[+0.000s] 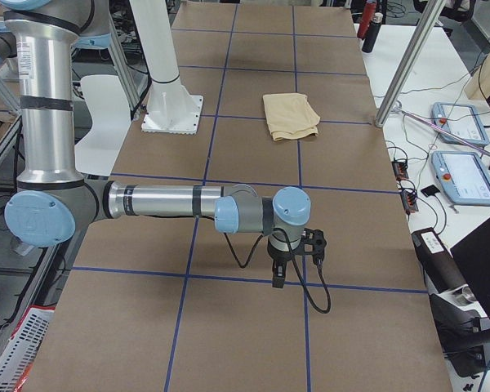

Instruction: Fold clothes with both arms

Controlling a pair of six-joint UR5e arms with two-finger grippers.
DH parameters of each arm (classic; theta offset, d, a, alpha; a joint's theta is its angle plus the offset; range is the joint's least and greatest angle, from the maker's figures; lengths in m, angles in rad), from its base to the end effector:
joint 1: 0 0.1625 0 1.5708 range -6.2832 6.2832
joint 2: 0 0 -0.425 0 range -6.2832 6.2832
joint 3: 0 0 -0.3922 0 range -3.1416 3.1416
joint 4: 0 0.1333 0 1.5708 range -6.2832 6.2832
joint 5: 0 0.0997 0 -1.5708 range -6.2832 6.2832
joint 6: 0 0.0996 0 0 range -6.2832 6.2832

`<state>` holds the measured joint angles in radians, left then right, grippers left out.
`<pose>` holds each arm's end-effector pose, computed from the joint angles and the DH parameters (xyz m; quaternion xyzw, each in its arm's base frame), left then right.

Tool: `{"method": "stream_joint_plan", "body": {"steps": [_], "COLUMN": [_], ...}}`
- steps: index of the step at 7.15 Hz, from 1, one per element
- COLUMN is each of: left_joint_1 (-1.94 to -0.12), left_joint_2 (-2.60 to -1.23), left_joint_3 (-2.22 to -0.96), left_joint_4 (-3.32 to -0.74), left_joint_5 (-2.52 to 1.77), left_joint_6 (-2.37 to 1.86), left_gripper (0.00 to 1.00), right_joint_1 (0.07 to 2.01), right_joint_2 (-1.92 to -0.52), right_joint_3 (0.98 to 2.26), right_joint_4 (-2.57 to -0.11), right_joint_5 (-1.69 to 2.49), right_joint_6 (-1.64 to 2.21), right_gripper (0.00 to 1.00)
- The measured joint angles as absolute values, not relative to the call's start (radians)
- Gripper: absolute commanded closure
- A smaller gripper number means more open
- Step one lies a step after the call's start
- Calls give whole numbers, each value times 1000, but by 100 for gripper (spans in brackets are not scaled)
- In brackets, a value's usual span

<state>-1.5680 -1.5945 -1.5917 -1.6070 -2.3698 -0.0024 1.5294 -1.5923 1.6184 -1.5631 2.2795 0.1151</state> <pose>-0.0605 -0.5070 0.6311 0.0362 0.3887 0.0159 0.9205 0.0483 -0.4875 0.6494 -0.0113 -0.3471 0.0287 0.9373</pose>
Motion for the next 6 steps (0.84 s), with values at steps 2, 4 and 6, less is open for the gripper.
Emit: {"method": "stream_joint_plan", "body": {"steps": [2, 4, 6], "left_joint_1": [-1568, -1568, -1568], "left_joint_2": [-1594, -1594, -1594], "left_joint_3": [-1592, -1591, -1591], "left_joint_4": [-1609, -1609, -1610], "left_joint_5": [-2387, -2394, -2393], "left_joint_6": [-36, -41, -41], "left_gripper": [0, 0, 0], "right_joint_1": [1529, 1529, 1529], "right_joint_2": [-1592, -1592, -1592], "right_joint_3": [1618, 1618, 1618], "right_joint_4": [-1563, -1562, -1561], "right_joint_5": [2279, 2278, 2277], "right_joint_6": [115, 115, 115], "right_gripper": [0, 0, 0]}}
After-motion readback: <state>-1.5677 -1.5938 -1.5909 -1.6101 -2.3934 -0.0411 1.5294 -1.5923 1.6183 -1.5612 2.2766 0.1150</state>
